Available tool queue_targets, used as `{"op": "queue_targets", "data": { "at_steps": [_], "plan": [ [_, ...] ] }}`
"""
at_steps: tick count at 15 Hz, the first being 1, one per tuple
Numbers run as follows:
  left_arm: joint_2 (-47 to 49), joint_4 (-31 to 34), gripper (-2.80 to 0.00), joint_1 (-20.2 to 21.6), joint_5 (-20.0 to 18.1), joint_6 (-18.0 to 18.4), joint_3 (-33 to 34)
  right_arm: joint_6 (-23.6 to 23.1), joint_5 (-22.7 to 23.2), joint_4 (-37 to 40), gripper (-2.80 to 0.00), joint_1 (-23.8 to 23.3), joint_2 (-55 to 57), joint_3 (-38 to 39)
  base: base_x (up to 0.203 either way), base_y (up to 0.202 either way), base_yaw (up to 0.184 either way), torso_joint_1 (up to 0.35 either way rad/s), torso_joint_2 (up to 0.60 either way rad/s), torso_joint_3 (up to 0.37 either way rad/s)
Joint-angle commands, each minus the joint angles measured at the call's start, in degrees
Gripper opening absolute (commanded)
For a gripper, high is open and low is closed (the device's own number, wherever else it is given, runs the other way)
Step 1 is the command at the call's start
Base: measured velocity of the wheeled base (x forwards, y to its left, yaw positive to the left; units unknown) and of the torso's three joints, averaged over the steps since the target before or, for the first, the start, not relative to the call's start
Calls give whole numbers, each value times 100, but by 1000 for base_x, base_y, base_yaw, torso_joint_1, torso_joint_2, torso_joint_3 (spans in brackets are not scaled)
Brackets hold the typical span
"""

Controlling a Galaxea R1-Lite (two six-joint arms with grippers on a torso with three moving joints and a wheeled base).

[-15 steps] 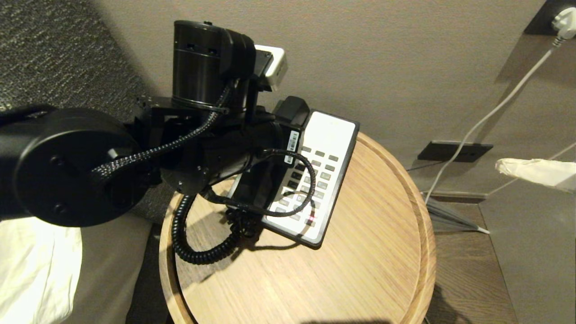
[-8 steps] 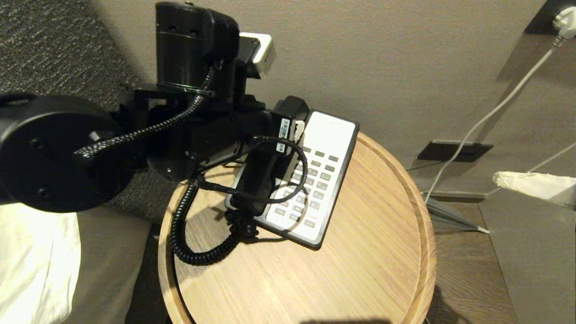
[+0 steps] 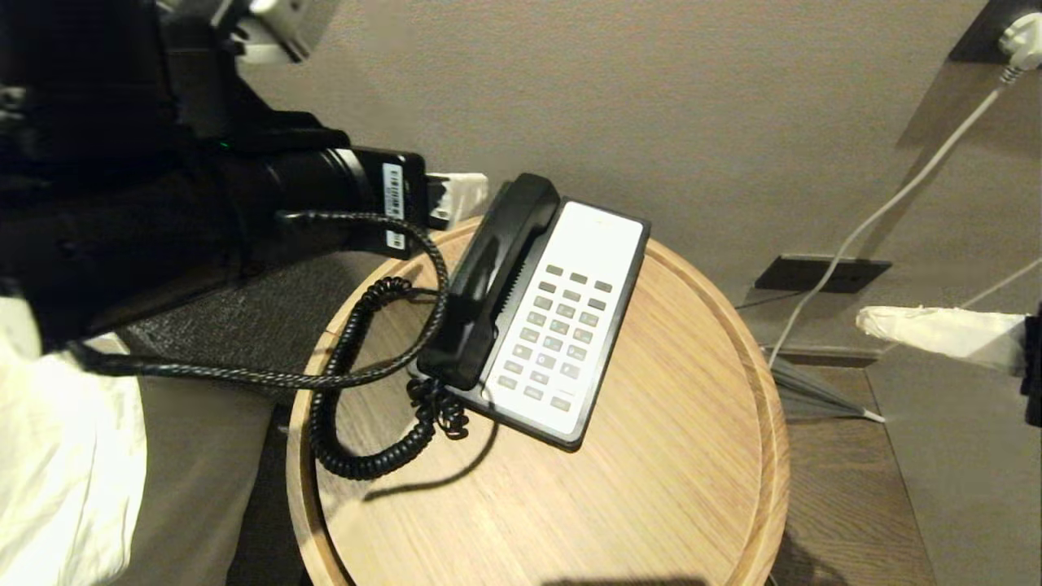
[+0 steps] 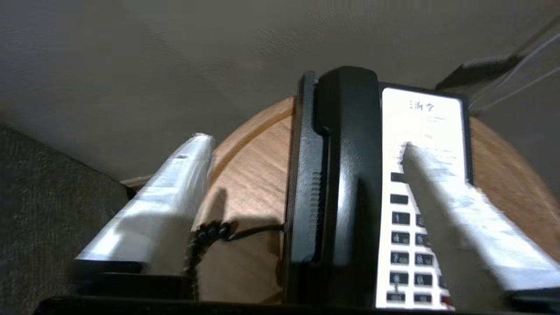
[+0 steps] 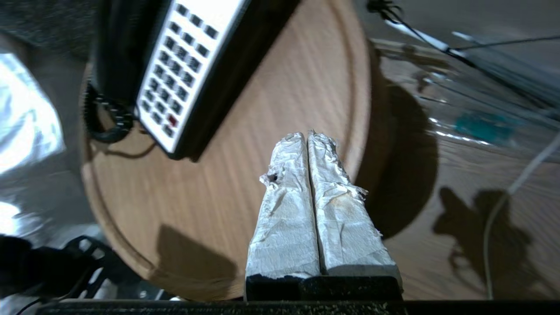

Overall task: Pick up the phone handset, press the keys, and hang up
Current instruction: End the call using the dial pad

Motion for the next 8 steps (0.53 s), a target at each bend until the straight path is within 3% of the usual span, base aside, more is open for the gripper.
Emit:
{"op": "queue_targets", "data": {
  "at_steps": [1, 6, 8],
  "plan": [
    [-829, -12, -280, -4, 10, -36, 330, 15, 58, 11, -280, 158, 528, -299, 0, 0, 0, 0, 0, 0],
    [-2176, 1, -280, 4, 9, -281, 1098, 58, 285, 3, -280, 1144, 1703, -1038, 0, 0, 0, 0, 0, 0],
    [-2525, 6, -280, 4, 4, -311, 1333, 138, 626, -12, -280, 1525, 1983, -1078, 0, 0, 0, 0, 0, 0]
  ]
}}
